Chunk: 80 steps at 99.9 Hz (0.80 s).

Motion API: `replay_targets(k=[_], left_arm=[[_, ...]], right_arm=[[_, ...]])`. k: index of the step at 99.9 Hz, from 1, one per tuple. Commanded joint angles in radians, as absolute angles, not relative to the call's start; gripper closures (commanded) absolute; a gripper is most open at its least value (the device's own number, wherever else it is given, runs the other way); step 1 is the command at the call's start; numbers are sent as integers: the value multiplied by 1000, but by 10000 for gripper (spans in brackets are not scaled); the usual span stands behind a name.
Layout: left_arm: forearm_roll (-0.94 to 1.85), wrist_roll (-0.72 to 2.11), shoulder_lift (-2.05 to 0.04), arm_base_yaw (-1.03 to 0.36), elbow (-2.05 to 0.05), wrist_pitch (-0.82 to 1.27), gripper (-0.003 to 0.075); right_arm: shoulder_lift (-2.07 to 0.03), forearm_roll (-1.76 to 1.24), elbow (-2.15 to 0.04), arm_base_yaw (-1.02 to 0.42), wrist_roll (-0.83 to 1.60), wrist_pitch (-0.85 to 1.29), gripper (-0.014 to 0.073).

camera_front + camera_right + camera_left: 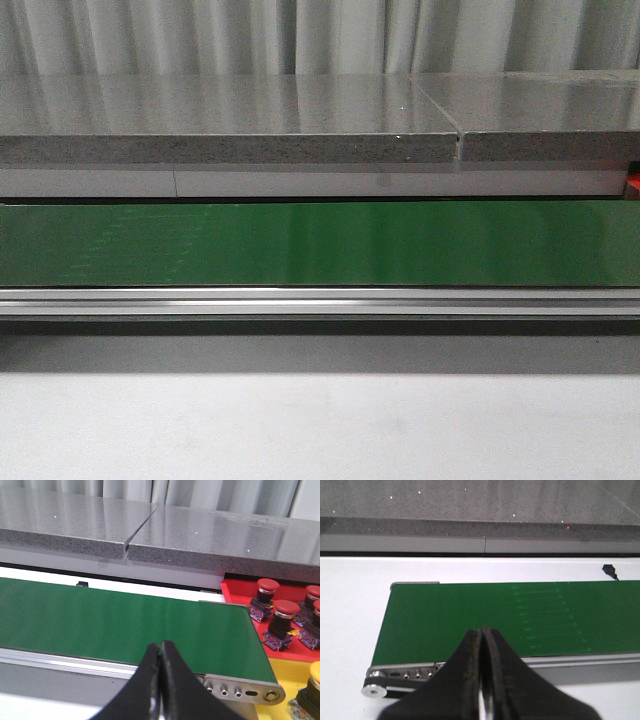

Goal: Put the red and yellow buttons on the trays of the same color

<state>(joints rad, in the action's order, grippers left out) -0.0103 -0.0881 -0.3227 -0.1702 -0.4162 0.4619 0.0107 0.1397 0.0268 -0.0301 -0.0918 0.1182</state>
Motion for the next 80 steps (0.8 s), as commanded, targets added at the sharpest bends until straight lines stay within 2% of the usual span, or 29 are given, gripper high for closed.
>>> replay_targets(k=[1,24,55,80], left_arm=[[-14,-88,-319,-179,-415,252,739],[-14,-88,-222,-179,-273,32,739],[-14,-88,-22,-152,-78,6,739],[0,-90,45,-71,5,-33,739]], right_arm=[[26,153,16,-30,-89,36,662],[26,153,16,-30,-89,36,662],[26,153,16,-30,-89,36,662],[26,153,16,-30,-89,36,662]])
